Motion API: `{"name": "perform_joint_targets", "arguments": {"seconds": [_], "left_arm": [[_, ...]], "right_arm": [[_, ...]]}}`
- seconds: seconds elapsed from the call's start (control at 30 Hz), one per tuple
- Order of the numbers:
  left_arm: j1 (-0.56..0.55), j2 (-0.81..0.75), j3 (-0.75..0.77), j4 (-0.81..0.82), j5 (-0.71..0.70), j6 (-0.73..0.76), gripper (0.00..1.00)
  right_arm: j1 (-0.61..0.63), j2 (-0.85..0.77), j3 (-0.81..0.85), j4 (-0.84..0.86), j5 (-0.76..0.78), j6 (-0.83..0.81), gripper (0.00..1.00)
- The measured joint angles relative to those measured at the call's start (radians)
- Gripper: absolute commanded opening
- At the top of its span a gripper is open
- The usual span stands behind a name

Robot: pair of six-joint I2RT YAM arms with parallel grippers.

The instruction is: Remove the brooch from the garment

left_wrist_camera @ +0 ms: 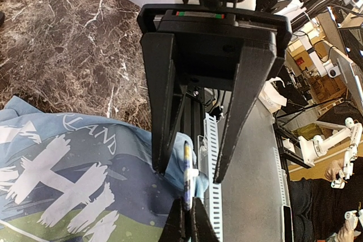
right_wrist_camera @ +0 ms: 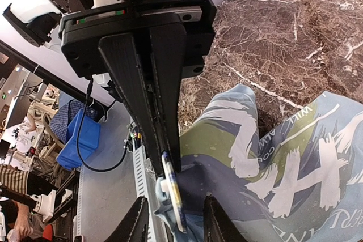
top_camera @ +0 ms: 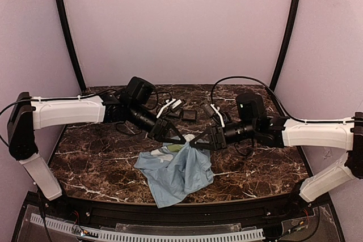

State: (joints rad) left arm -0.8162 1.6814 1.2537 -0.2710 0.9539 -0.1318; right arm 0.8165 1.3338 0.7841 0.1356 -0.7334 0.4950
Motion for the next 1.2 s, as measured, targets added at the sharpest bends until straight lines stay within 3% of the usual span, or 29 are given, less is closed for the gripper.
{"name": "perform_joint_targets", "arguments": {"seconds": [0.47, 0.73, 1.2], "left_arm": [[0.000, -0.008, 0.000, 0.000, -0.001, 0.000, 0.01], [0.000, -0.010, 0.000, 0.000, 0.000, 0.000, 0.01], [0.003, -0.012, -0.002, -0.001, 0.000, 0.002, 0.01]], "right_arm": [[0.000, 0.024, -0.014, 0.054, -0.026, 0.024, 0.20], [0.000, 0.025, -0.024, 0.088, -0.044, 0.045, 0.09], [-0.013, 0.037, -0.030, 0.120, -0.055, 0.098, 0.01]]}}
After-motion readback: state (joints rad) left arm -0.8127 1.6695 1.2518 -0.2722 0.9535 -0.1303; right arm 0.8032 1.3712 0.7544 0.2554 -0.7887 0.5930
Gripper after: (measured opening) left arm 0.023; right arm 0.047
